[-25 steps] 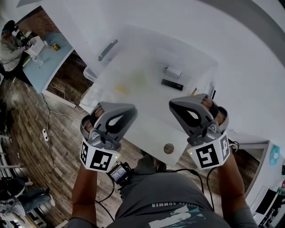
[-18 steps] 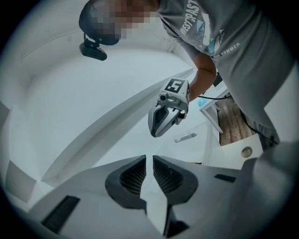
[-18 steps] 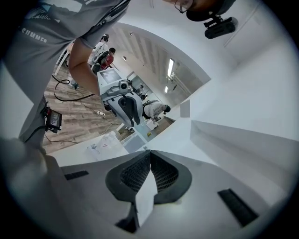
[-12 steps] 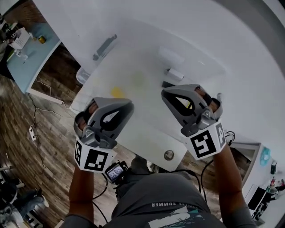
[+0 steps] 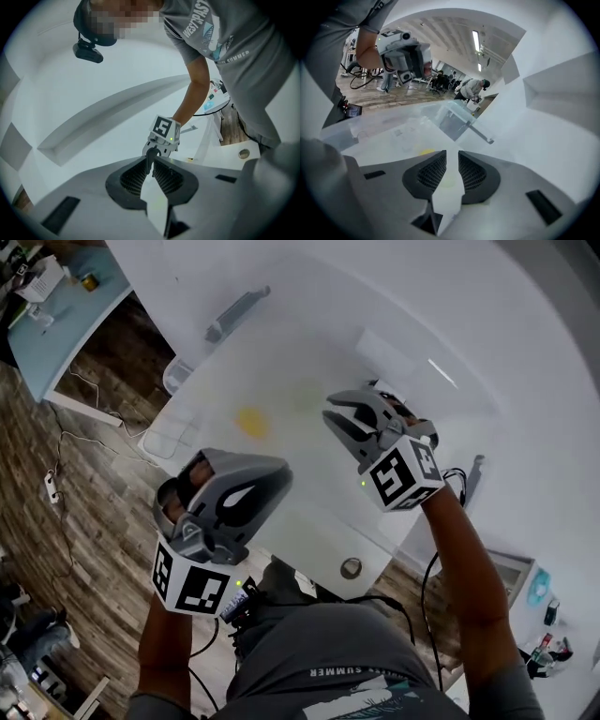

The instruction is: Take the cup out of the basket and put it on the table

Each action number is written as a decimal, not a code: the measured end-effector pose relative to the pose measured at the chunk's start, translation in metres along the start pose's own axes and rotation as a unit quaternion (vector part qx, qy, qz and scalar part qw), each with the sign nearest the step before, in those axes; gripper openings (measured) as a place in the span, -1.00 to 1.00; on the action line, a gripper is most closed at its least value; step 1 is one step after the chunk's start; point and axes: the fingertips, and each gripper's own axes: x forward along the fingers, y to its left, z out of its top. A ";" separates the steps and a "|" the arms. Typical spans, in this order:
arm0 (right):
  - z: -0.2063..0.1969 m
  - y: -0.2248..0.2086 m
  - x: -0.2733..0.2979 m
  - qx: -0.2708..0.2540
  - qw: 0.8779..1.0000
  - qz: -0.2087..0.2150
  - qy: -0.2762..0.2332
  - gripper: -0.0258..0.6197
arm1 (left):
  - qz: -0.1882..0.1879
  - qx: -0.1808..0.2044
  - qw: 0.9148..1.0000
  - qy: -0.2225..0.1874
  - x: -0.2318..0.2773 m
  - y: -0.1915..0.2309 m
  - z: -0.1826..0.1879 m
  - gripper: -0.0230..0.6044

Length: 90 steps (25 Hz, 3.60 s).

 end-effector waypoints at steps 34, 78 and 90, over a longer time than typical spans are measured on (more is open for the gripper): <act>-0.097 0.046 0.140 -0.029 0.977 0.120 0.175 -0.83 | 0.030 -0.092 0.995 -0.005 -0.016 0.014 -0.041 -0.72; 0.081 0.189 -0.256 0.016 0.997 -0.037 -0.066 -0.83 | 0.005 -0.018 1.000 0.022 -0.030 -0.149 0.122 -0.72; 0.048 0.260 -0.205 0.032 0.998 0.041 -0.033 -0.83 | 0.033 -0.044 0.997 0.057 -0.071 -0.177 0.106 -0.72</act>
